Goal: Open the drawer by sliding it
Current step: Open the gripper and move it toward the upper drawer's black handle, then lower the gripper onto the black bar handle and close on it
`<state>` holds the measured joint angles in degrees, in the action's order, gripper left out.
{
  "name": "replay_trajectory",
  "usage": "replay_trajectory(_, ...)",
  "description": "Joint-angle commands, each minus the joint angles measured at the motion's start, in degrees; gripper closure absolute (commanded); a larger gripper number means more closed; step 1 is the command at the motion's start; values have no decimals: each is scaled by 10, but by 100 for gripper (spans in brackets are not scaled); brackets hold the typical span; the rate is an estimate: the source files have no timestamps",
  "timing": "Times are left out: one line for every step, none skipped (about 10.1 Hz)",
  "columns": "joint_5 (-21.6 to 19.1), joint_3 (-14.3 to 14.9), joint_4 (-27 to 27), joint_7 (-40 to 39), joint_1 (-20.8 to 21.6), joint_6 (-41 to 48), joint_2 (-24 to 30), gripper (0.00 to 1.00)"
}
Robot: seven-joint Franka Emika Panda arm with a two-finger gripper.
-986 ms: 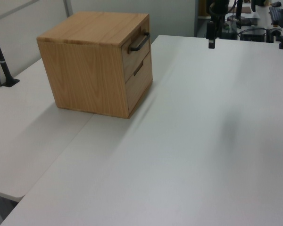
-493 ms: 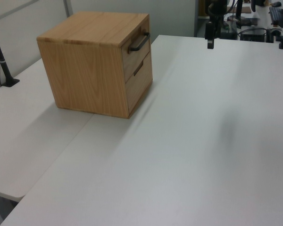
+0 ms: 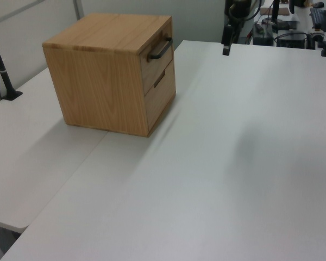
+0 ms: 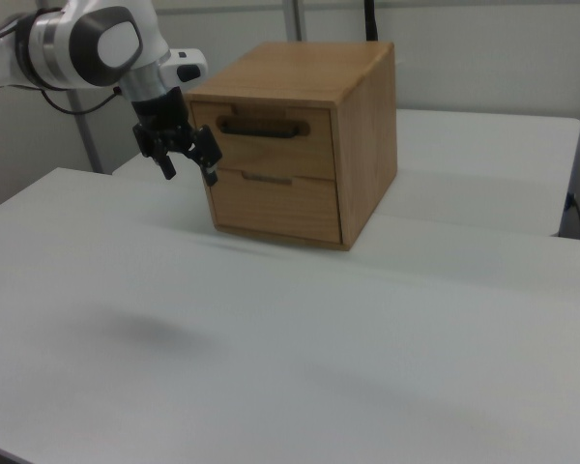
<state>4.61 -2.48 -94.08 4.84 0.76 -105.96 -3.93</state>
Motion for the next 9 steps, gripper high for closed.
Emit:
replay_trajectory(-12,3,9,-11,-3,-69,-26,0)
replay_trajectory(-15,3,34,-5,-12,-70,-47,0)
replay_trajectory(-26,2,43,18,-11,-72,-61,0)
replay_trajectory(-37,2,57,25,-9,-85,-76,0)
replay_trajectory(-53,2,65,37,-6,-137,-89,0)
replay_trajectory(-53,1,72,71,-5,-183,-103,0)
replay_trajectory(-50,2,87,170,-5,-221,-118,0)
replay_trajectory(-50,2,94,235,-6,-251,-126,0)
replay_trajectory(-51,2,98,292,-6,-273,-129,0)
